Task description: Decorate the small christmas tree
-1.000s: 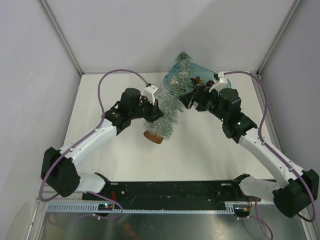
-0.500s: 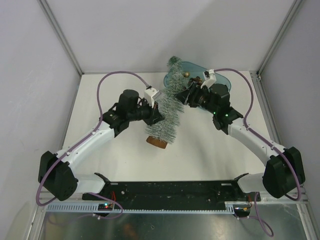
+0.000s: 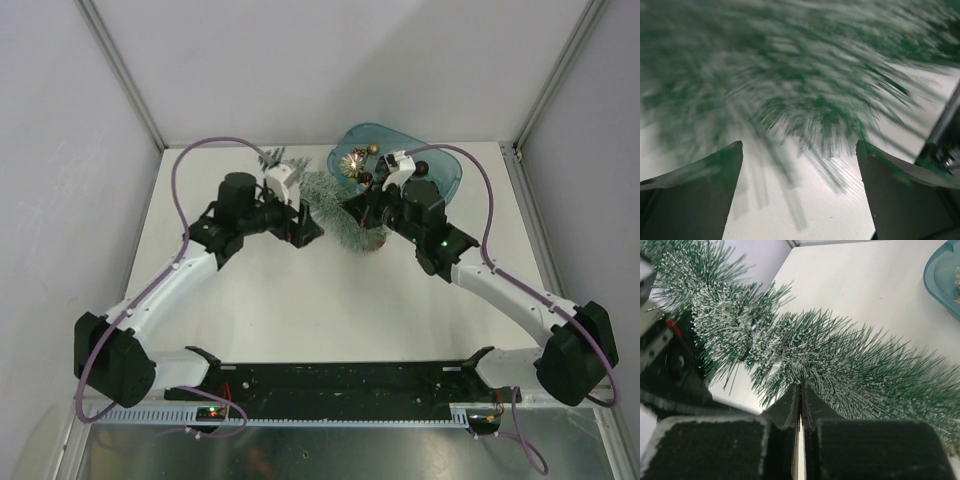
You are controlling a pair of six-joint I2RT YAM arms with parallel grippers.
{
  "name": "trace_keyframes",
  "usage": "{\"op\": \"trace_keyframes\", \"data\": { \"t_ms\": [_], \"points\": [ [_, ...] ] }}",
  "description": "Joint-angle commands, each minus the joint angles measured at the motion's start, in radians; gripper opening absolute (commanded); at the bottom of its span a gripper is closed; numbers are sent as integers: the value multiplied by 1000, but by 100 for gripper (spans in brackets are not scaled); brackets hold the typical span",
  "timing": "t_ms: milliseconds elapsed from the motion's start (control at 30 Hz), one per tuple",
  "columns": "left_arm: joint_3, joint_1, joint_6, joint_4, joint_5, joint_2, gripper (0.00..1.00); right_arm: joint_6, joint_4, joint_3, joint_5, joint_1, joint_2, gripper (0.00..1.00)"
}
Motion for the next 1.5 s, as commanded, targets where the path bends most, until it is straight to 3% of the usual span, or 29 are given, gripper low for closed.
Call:
{"op": "trace_keyframes", "data": {
  "t_ms": [0, 233, 633, 833, 1467],
  "points": [
    [29, 132, -49, 17, 13, -63, 99, -98, 22, 32, 126, 74, -59, 0],
    [-29, 323, -67, 7, 92, -154, 100, -136, 61, 31, 247, 195, -23, 0],
    [-127, 381, -76, -54, 6, -293, 100, -155, 144, 31, 251, 290, 40, 0],
    [-163, 422, -94, -56, -67, -249, 100, -178, 176, 32, 261, 338, 58, 0],
    [-6, 422, -136, -27, 10, -112, 100, -286, 166, 31, 379, 411, 65, 0]
  ]
}}
